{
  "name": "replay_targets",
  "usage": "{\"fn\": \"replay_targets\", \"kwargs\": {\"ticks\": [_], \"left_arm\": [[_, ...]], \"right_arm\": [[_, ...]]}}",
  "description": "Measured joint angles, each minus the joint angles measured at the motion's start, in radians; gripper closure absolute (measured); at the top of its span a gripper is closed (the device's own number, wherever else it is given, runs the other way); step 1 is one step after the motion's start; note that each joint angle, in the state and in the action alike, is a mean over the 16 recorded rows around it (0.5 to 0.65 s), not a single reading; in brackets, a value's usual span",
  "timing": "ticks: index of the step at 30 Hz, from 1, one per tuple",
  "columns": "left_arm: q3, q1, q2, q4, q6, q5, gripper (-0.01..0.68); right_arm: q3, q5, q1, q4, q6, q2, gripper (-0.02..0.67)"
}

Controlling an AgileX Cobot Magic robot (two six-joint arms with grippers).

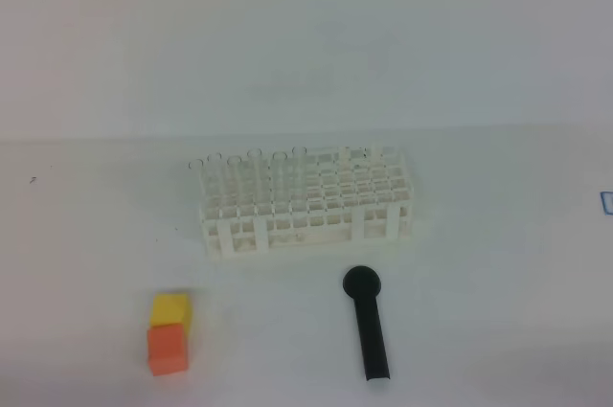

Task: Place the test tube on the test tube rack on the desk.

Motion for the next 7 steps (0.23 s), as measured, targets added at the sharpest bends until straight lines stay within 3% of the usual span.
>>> {"fn": "replay_targets", "kwargs": {"ticks": [7], "left_arm": [[0.000, 0.000, 0.000, 0.000, 0.000, 0.000, 0.673]], "right_arm": [[0.000, 0.000, 0.000, 0.000, 0.000, 0.000, 0.650]]}}
